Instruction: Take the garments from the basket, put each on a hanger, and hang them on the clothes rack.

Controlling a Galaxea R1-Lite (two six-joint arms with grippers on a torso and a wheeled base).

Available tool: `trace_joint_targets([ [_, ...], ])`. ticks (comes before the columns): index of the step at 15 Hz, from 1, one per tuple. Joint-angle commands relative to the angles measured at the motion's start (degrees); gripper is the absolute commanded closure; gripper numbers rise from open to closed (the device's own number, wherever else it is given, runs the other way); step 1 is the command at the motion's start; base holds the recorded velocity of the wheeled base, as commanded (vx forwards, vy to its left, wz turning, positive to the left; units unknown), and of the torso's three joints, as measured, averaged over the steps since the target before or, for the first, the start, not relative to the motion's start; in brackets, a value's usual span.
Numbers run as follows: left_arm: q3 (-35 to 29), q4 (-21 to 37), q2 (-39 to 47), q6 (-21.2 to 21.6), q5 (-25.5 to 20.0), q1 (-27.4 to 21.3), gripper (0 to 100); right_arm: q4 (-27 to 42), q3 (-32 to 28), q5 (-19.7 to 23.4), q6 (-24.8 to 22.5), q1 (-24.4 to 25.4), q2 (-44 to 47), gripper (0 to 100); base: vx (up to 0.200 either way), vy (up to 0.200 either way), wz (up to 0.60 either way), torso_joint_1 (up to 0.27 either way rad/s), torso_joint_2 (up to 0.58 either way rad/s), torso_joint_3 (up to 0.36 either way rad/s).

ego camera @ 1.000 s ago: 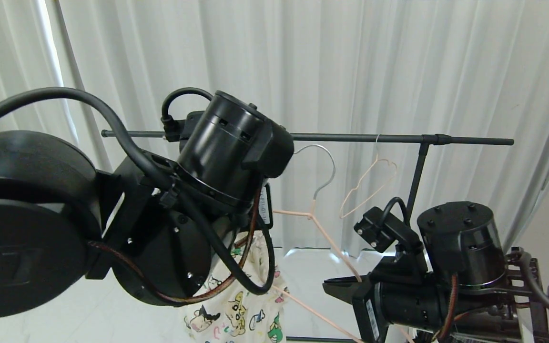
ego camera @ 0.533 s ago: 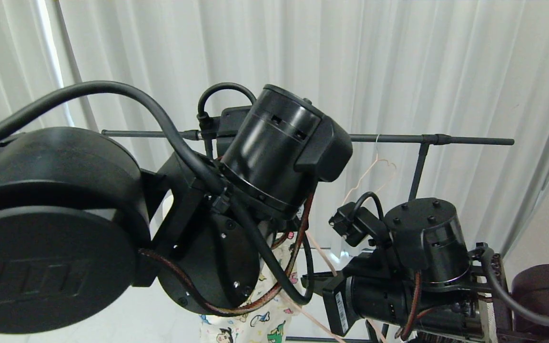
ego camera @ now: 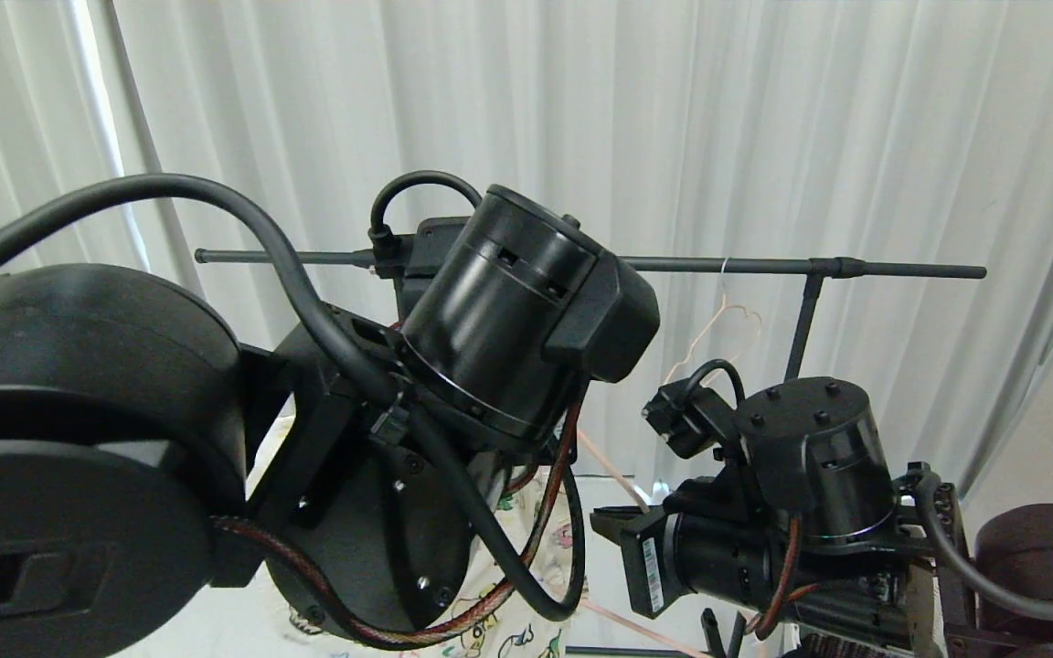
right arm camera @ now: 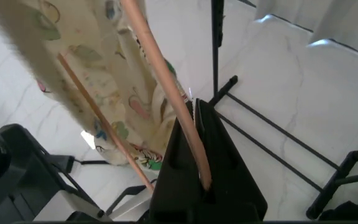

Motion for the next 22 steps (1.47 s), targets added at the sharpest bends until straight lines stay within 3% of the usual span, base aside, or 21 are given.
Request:
trace_joint_targets([
  [1,0.23,-0.03,-0.77,0.21,0.03,0.03,0,-0.25,0.03,-0.05,-0.08,0.01,-0.86,100,0.000,0.000,0.00,0.000,0.00,0.000],
  [6,0.06,-0.12,-3.23,3.64,0.38,0.03,0,-5.44,0.90,-4.71,-0.08,0.01,-1.04,100,0.000,0.000,0.00,0.000,0.00,0.000],
  [10,0.32,-0.12,-7.36,7.69,0.47,-0.06,0,-11.24,2.57,-5.94,-0.61,-0.87,-0.69,100,0.000,0.000,0.00,0.000,0.00,0.000],
  [17,0.32,-0.12,-7.89,7.86,0.47,0.73,0,-13.35,2.57,-7.09,-2.10,-1.48,-1.48,100,0.000,0.000,0.00,0.000,0.00,0.000],
  [22,0.50,-0.73,-6.83,7.95,0.38,-5.33,0,-13.44,2.57,-7.17,-2.54,-1.31,-1.30,100,0.000,0.000,0.00,0.000,0.00,0.000],
])
